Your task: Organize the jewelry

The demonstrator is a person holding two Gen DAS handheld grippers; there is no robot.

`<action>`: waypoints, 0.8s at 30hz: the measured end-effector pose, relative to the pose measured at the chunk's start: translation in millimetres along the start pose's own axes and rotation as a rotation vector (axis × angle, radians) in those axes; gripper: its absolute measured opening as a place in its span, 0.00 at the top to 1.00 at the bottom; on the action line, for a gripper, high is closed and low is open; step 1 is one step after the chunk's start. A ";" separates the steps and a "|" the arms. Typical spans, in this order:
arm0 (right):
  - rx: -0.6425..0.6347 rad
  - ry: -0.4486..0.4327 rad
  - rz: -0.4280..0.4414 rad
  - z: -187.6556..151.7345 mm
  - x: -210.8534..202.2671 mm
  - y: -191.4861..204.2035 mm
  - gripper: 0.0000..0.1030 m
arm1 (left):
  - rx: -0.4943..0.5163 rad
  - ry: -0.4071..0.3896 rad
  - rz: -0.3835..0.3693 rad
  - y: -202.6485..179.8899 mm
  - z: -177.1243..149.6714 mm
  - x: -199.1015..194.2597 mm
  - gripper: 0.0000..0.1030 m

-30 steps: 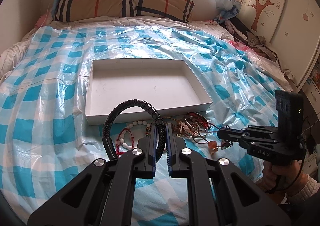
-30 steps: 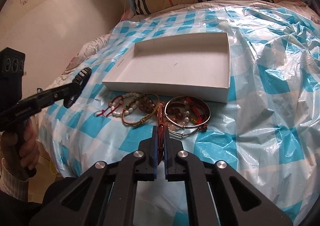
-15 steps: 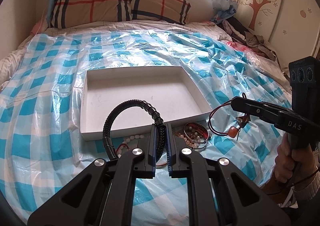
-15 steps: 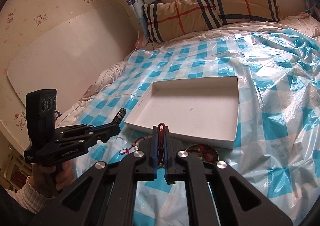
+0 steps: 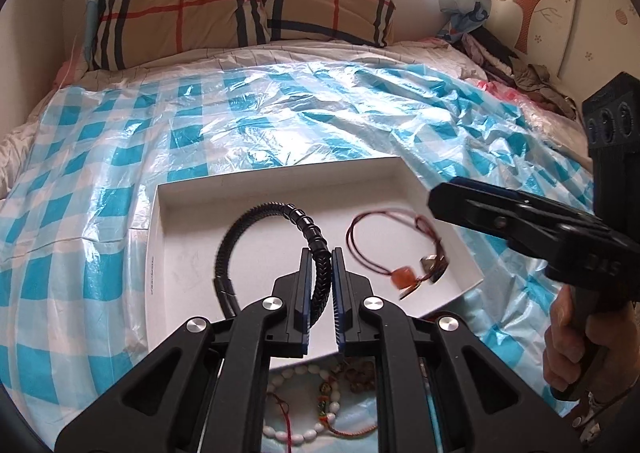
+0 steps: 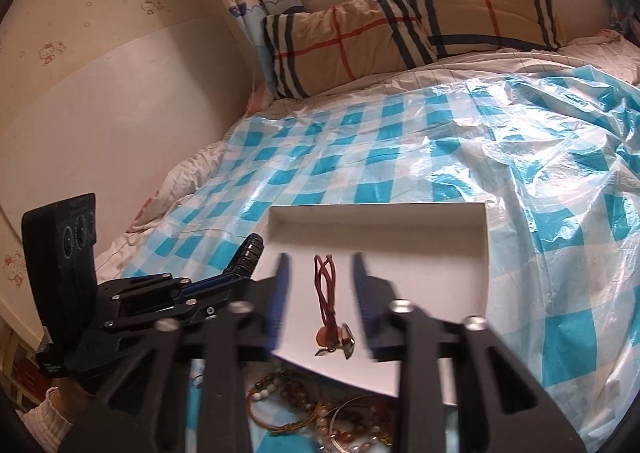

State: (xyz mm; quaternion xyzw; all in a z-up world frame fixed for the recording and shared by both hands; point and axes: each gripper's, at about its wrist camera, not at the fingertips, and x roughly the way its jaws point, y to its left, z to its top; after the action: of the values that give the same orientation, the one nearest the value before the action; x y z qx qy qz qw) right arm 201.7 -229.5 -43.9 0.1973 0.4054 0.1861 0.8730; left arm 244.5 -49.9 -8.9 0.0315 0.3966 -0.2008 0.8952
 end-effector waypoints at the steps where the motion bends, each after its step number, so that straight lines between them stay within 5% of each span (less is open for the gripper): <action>1: 0.008 0.003 -0.012 -1.1 0.5 -3.4 0.35 | -0.001 0.017 0.013 1.9 1.5 7.9 0.90; 8: -0.019 0.030 -0.023 -25.5 -23.4 -2.2 0.35 | -0.037 -0.005 0.033 21.2 -10.2 -12.9 0.74; 15: -0.021 0.127 -0.044 -70.1 -35.2 -4.0 0.35 | -0.094 0.059 0.072 52.7 -63.3 -41.1 0.66; 24: -0.056 0.195 -0.021 -95.0 -28.3 6.4 0.35 | -0.036 0.124 0.037 35.0 -110.8 -38.0 0.46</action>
State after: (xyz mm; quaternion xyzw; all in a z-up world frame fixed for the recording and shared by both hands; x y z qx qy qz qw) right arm 109.3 -219.3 -79.2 0.1495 0.4851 0.2064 0.8365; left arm 157.7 18.8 -60.8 0.0352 0.4543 -0.1750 0.8728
